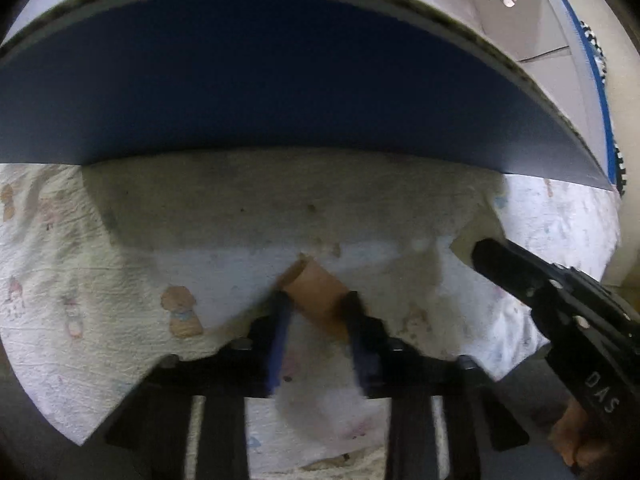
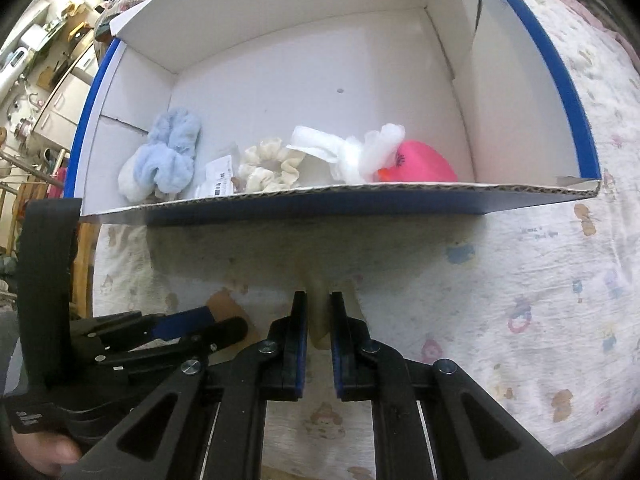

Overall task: Organize soft objects
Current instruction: 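Grasp the orange foam cylinder with the left tool while the right tool grasps the beige item, then carry the orange cylinder and the beige item up and into the box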

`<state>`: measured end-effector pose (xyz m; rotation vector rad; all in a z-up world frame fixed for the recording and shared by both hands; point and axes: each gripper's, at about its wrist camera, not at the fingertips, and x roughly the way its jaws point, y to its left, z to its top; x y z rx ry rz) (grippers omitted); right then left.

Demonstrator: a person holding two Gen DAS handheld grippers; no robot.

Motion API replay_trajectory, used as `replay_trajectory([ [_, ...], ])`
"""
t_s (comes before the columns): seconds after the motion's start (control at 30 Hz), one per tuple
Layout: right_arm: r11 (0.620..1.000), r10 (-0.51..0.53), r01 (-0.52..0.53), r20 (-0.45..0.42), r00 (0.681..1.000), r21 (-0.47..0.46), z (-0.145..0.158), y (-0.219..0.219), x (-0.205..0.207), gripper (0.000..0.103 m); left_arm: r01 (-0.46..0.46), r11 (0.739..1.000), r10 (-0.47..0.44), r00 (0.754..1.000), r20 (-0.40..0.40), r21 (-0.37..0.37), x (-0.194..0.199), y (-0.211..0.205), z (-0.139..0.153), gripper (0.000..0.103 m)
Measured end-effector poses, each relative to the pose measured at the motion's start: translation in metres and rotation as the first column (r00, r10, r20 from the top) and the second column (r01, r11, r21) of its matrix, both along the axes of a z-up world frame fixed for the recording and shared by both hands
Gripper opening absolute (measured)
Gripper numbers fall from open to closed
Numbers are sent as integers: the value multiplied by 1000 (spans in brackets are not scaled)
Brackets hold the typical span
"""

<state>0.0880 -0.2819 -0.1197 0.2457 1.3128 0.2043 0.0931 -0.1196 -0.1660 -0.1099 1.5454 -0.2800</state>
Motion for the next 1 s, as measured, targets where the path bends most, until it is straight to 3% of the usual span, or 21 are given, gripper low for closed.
replay_trajectory([
  [0.1, 1000, 16, -16, 0, 1000, -9, -2, 11, 1, 12, 20, 1000, -20, 1000, -7, -10, -2, -1, 0, 6],
  [0.5, 1000, 11, -11, 14, 1000, -19, -1, 15, -1, 12, -1, 1000, 2, 1000, 30, -17, -10, 3, 12, 5],
  [0.77, 1000, 4, -4, 35, 999, 7, 10, 10, 0, 12, -87, 993, 93, 993, 72, -81, -21, 31, 34, 5],
  [1.0, 1000, 13, -14, 43, 999, 20, 15, 10, 0, 12, -111, 991, 118, 988, 96, -73, -16, 63, 51, 4],
])
